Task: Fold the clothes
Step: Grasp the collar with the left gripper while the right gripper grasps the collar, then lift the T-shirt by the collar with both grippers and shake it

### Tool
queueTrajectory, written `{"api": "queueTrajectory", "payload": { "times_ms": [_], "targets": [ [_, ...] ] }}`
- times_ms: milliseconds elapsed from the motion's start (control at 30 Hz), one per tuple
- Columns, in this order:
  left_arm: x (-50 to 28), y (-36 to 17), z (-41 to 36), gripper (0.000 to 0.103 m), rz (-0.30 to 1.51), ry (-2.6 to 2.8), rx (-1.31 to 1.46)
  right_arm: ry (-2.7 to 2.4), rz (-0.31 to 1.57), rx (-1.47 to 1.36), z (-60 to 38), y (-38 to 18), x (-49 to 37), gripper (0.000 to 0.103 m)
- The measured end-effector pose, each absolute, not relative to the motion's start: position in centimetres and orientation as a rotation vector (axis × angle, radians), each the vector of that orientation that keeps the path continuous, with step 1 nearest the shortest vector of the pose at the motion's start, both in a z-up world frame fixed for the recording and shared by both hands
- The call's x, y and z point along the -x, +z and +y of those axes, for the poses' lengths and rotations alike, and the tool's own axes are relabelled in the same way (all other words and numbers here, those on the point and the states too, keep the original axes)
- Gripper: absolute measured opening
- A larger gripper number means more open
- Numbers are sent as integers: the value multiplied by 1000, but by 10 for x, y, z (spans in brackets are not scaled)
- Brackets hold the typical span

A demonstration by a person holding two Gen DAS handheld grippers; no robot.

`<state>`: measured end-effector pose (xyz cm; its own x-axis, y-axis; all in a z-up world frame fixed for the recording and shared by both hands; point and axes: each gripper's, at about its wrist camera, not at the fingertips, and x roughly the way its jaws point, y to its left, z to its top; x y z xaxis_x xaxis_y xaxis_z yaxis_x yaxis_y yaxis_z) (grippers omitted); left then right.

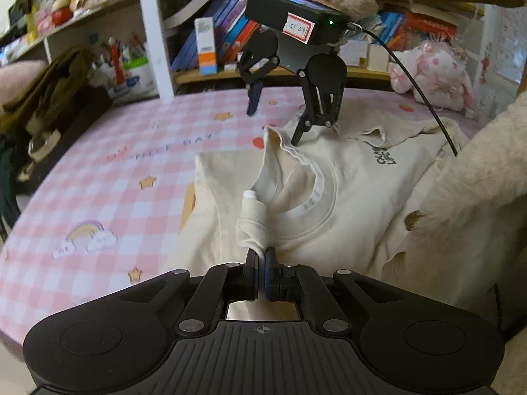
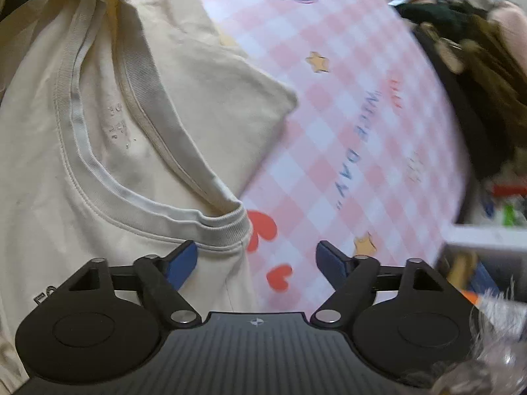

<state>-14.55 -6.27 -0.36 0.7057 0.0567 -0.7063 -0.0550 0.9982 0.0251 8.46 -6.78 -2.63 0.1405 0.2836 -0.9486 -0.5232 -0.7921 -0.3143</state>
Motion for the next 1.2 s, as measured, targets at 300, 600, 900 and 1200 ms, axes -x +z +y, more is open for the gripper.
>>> {"api": "queueTrajectory", "payload": {
  "times_ms": [300,600,900,1200],
  "targets": [
    [147,-20,-54,6,823,85,110,1912,365,1968,-43,-35,-86,46],
    [142,4,-47,3,754,144,39,1845,304,1755,-85,-21,-90,13],
    [106,67,-34,3,475,185,-129,1234,61,1217,-186,64,-61,11],
    [99,185,-34,4,-18,66,-206,515,-164,740,-286,165,8,11]
  ]
}}
